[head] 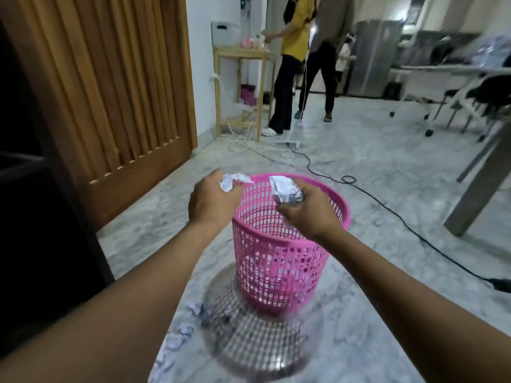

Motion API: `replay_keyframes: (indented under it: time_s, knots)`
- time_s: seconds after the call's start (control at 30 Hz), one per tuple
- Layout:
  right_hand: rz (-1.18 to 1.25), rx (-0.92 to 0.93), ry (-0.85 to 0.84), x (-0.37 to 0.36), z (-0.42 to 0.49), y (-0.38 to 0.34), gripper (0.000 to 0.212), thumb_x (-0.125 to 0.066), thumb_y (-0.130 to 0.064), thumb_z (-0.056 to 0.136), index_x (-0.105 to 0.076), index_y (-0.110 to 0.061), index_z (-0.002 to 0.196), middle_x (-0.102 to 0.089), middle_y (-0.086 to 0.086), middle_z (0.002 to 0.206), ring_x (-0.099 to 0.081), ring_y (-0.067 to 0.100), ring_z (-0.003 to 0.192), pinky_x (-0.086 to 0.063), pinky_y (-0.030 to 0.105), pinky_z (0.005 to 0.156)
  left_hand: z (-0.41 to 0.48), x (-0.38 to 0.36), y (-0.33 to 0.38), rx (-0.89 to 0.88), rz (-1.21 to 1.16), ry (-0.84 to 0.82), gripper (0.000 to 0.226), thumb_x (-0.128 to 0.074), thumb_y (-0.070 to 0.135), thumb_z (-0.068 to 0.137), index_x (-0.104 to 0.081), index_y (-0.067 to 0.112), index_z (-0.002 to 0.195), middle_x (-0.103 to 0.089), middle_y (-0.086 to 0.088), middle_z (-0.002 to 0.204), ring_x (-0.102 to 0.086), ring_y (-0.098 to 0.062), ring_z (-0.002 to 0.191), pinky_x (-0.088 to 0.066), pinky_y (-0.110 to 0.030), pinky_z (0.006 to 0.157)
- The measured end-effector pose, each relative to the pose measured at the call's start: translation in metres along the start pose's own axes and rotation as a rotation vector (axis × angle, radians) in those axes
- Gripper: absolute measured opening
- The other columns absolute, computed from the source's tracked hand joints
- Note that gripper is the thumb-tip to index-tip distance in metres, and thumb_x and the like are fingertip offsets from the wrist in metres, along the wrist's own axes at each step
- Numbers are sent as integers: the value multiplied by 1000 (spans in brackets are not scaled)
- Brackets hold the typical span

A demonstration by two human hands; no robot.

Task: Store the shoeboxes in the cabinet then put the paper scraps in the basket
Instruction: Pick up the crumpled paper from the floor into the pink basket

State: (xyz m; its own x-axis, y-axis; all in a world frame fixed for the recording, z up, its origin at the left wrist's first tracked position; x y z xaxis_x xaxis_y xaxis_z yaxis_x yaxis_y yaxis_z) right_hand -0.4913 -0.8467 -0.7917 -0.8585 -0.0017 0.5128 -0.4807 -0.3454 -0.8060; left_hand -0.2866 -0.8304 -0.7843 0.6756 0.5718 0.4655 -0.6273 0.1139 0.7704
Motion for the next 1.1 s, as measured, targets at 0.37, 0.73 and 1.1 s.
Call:
replay_keyframes:
  time_s: [0.37,0.73,1.1]
  knots:
    - [-193,-34,116,33,81,62,21,-65,-12,86,-67,-16,107,-70,-1,83,-64,12,70,-43,18,58,61,-132,5,68,-50,-253,28,-59,31,90,-61,3,88,-64,-9,78,-58,-24,66,-41,-29,58]
    - [-201,-161,-35,4,104,121,38,-68,-24,85,-58,-16,121,-69,2,99,-67,19,80,-53,33,68,25,-172,-41,-79,678,-972,53,-50,58,92,-56,25,133,-56,-2,137,-54,-19,119,-43,-41,105]
    - [-536,-118,-393,-27,48,98,61,-60,-55,90,-52,-18,138,-58,13,135,-58,29,117,-45,42,103,-12,-97,-56,-193,487,-695,75,-31,84,79,-72,26,104,-61,5,104,-53,-15,102,-48,-44,92]
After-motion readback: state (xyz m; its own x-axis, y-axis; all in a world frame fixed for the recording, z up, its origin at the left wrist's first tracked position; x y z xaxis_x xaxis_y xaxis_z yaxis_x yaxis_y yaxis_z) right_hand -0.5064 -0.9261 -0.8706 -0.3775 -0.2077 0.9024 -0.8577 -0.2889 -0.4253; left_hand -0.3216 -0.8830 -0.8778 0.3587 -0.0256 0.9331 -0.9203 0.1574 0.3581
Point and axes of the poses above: each hand's wrist, its own z-axis towards the middle knuckle, its own x-axis out of the back of the hand, y = z × x, the point moved 7 cm from there along z, towards the middle knuckle
